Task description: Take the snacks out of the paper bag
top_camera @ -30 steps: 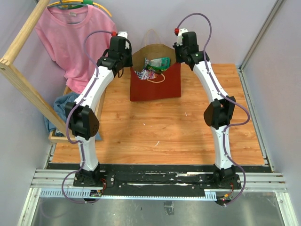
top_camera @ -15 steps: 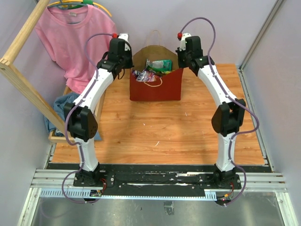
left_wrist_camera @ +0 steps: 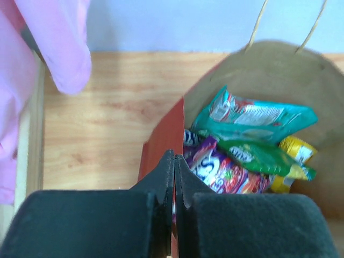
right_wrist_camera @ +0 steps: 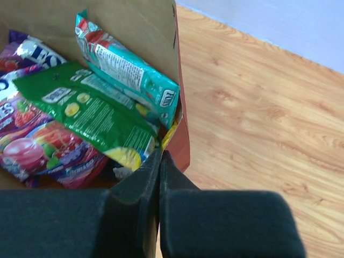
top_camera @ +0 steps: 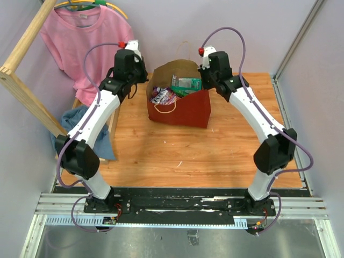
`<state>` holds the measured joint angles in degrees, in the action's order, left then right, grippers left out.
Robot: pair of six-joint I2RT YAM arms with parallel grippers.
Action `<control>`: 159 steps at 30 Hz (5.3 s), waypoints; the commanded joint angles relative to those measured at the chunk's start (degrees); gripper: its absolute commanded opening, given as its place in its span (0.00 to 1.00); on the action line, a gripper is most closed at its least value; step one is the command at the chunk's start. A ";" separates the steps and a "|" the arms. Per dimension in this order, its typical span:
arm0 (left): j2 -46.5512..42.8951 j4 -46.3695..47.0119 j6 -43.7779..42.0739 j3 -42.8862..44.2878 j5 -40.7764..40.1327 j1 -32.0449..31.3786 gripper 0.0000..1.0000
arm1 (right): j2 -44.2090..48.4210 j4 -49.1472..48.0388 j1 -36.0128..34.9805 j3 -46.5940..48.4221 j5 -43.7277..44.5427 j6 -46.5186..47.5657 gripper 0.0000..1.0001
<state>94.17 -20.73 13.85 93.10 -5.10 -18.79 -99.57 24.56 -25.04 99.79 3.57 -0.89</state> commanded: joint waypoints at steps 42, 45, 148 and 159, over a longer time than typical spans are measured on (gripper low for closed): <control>17.60 -10.20 1.61 16.61 -4.86 -0.88 0.55 | -6.18 -6.21 0.25 10.12 6.02 6.44 0.01; 17.25 -9.24 1.04 13.14 -8.30 -1.53 0.19 | -4.34 -6.80 0.25 6.85 5.96 5.79 0.01; 4.70 -4.53 -8.76 2.70 -1.85 2.01 0.00 | -11.09 2.75 -13.61 5.79 15.11 -7.85 0.19; 3.09 -3.36 -11.55 5.70 -11.18 -17.65 0.01 | 1.21 -9.58 -11.39 -22.06 20.97 -16.53 0.13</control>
<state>98.74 -27.16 3.33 96.14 -13.30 -30.72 -102.48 19.11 -37.74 85.17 18.85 -12.43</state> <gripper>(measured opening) 0.011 0.124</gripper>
